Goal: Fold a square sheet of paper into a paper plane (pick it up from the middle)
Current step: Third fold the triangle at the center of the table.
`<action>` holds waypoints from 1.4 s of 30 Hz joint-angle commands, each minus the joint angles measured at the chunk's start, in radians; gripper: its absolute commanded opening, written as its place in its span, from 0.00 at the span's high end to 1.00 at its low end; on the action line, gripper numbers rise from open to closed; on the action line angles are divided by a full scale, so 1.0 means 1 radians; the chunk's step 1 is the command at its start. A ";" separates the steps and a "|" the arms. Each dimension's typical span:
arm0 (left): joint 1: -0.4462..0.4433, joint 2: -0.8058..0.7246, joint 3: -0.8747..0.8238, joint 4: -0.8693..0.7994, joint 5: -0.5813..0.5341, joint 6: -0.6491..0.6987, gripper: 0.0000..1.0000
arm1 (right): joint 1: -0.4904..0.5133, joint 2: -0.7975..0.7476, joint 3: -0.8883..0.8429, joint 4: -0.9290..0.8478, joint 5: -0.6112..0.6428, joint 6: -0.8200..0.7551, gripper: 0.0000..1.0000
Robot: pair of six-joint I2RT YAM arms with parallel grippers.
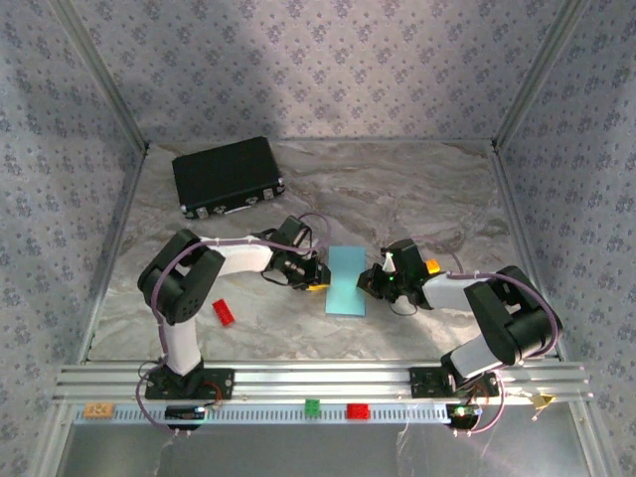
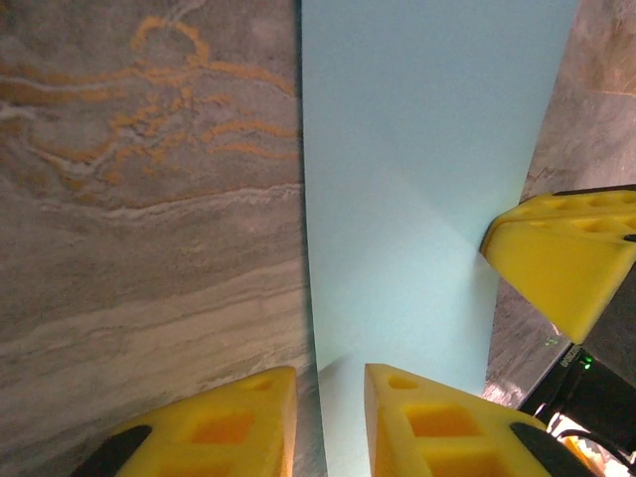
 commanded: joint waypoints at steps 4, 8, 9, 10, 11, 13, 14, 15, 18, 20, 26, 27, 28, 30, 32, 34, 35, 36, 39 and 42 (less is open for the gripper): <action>-0.007 0.026 0.010 0.049 0.040 -0.008 0.80 | -0.008 0.009 -0.021 -0.077 0.042 0.001 0.92; -0.008 0.029 0.007 0.064 0.048 -0.015 0.80 | -0.008 0.010 -0.021 -0.076 0.042 0.000 0.92; -0.008 0.028 0.008 0.065 0.049 -0.015 0.80 | -0.008 0.010 -0.022 -0.077 0.042 0.000 0.92; -0.008 0.028 0.008 0.063 0.048 -0.015 0.80 | -0.008 0.010 -0.022 -0.076 0.042 0.001 0.92; -0.007 0.028 0.008 0.064 0.048 -0.016 0.80 | -0.008 0.010 -0.023 -0.075 0.042 0.000 0.92; -0.007 0.025 0.005 0.071 0.048 -0.021 0.80 | -0.008 0.010 -0.022 -0.075 0.042 0.001 0.92; -0.007 0.023 0.003 0.073 0.047 -0.022 0.80 | -0.008 0.010 -0.022 -0.075 0.042 0.000 0.92; -0.008 0.021 0.002 0.075 0.045 -0.024 0.80 | -0.009 0.011 -0.023 -0.074 0.043 0.000 0.92; -0.008 0.013 -0.003 0.080 0.040 -0.027 0.82 | -0.008 0.014 -0.021 -0.072 0.041 0.001 0.92; -0.007 0.008 -0.005 0.083 0.036 -0.028 0.85 | -0.007 0.018 -0.022 -0.068 0.038 0.001 0.92; -0.003 -0.013 -0.014 0.078 0.018 -0.030 0.93 | -0.008 0.011 -0.026 -0.044 0.025 0.004 0.88; -0.003 -0.018 -0.016 0.077 0.012 -0.030 0.93 | -0.007 0.007 -0.026 -0.038 0.023 0.002 0.87; -0.002 -0.025 -0.019 0.075 0.009 -0.032 0.95 | -0.006 -0.001 -0.024 -0.031 0.018 0.001 0.85; 0.004 -0.041 -0.029 0.073 0.003 -0.035 0.97 | 0.001 -0.022 -0.018 -0.032 0.014 -0.006 0.82; 0.011 -0.061 -0.043 0.068 -0.002 -0.038 0.98 | 0.016 -0.055 0.001 -0.074 0.042 -0.025 0.73; 0.021 -0.083 -0.061 0.064 -0.002 -0.040 0.98 | 0.048 -0.087 0.033 -0.137 0.087 -0.060 0.66; 0.027 -0.094 -0.072 0.061 0.000 -0.043 0.98 | 0.069 -0.104 0.050 -0.164 0.112 -0.081 0.62; 0.033 -0.105 -0.083 0.061 0.002 -0.044 0.98 | 0.087 -0.118 0.065 -0.190 0.136 -0.100 0.56; 0.049 -0.140 -0.115 0.057 0.005 -0.045 0.98 | 0.148 -0.158 0.106 -0.265 0.237 -0.137 0.47; 0.065 -0.168 -0.144 0.057 0.009 -0.051 0.98 | 0.205 -0.201 0.110 -0.265 0.337 -0.172 0.46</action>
